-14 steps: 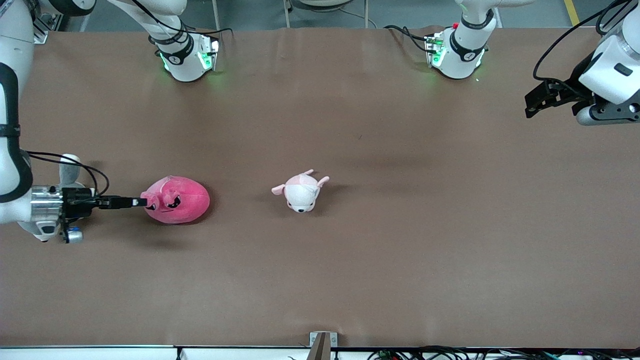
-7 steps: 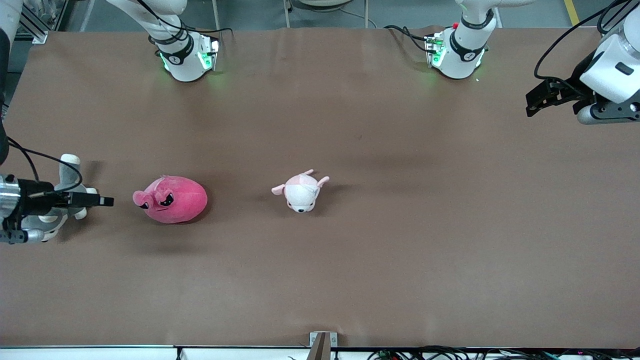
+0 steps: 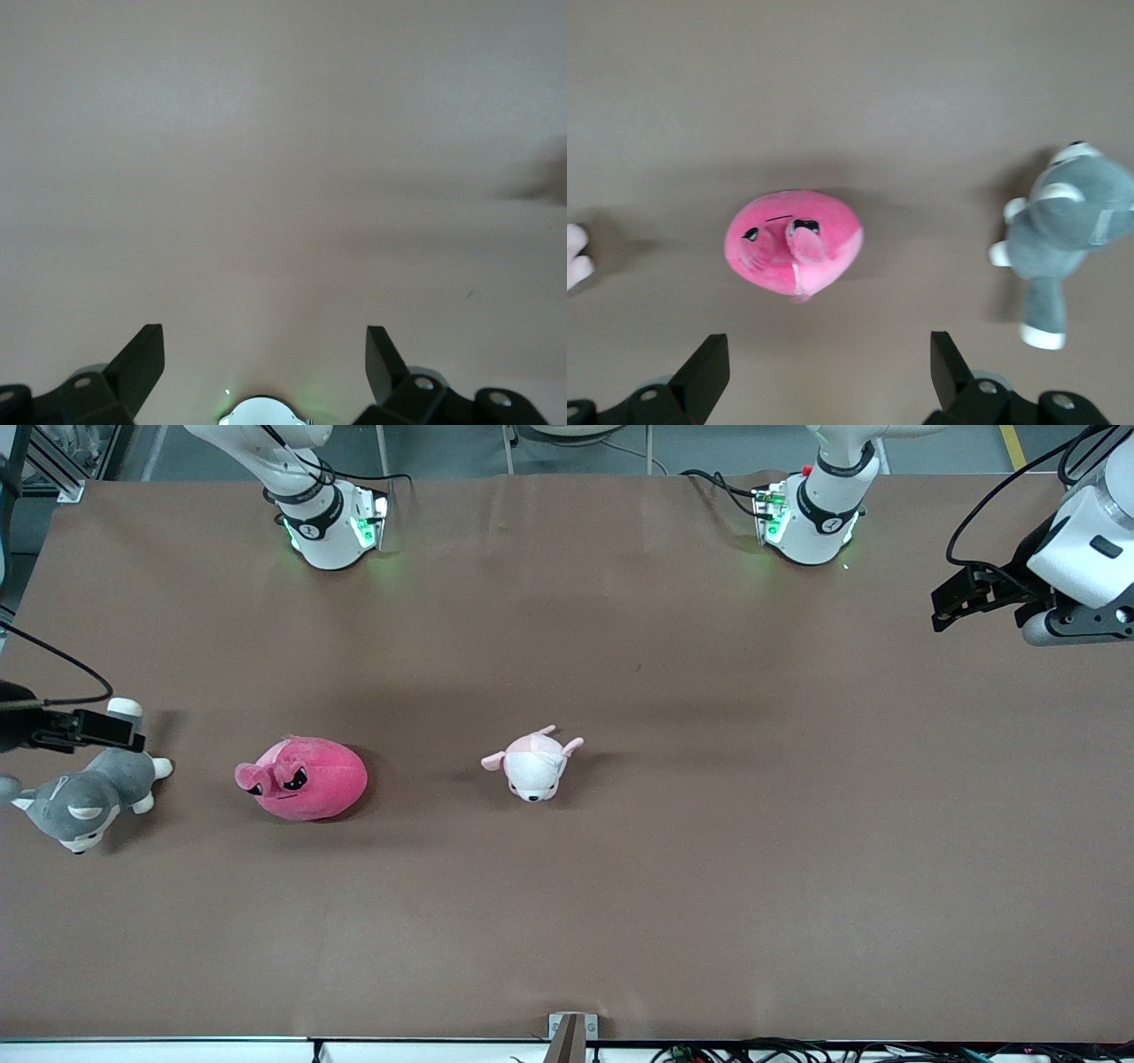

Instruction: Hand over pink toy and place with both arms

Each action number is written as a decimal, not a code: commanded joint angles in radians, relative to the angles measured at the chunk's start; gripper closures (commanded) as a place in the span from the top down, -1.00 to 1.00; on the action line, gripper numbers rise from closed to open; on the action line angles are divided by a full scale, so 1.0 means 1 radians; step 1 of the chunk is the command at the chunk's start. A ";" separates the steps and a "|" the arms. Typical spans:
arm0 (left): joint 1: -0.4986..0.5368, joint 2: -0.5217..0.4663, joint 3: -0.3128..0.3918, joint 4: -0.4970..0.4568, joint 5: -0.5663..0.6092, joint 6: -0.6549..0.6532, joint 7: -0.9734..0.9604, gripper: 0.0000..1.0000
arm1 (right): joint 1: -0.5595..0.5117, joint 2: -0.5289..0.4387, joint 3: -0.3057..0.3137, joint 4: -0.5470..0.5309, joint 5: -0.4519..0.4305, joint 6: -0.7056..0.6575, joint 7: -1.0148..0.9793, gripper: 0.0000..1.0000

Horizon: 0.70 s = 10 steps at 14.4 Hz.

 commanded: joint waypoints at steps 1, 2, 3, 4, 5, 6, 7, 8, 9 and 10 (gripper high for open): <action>0.000 -0.022 0.007 -0.016 -0.015 -0.008 0.026 1.00 | 0.017 -0.054 0.001 -0.019 -0.062 0.000 0.016 1.00; 0.000 -0.022 0.007 -0.016 -0.015 -0.008 0.028 1.00 | 0.017 -0.054 0.002 -0.012 -0.062 0.003 0.008 1.00; 0.000 -0.022 0.007 -0.016 -0.017 -0.009 0.028 1.00 | 0.017 -0.054 0.004 0.004 -0.060 0.000 0.005 1.00; 0.000 -0.023 0.007 -0.016 -0.017 -0.011 0.028 1.00 | 0.019 -0.054 0.002 0.010 -0.056 -0.009 0.016 1.00; 0.000 -0.028 0.007 -0.016 -0.015 -0.018 0.028 1.00 | 0.028 -0.065 0.002 0.010 -0.051 -0.008 0.018 1.00; 0.000 -0.032 0.007 -0.016 -0.017 -0.029 0.026 1.00 | 0.029 -0.087 0.002 -0.004 -0.050 0.005 0.018 1.00; -0.002 -0.034 0.005 -0.018 -0.017 -0.029 0.028 1.00 | 0.031 -0.103 0.001 -0.021 -0.049 0.008 0.018 1.00; -0.002 -0.034 0.004 -0.016 -0.017 -0.029 0.028 1.00 | 0.034 -0.129 0.001 -0.048 -0.049 0.014 0.018 1.00; -0.002 -0.034 0.004 -0.016 -0.017 -0.029 0.028 1.00 | 0.032 -0.160 0.002 -0.092 -0.049 0.034 0.019 1.00; -0.002 -0.035 0.004 -0.018 -0.017 -0.029 0.028 1.00 | 0.031 -0.204 0.001 -0.152 -0.049 0.070 0.019 1.00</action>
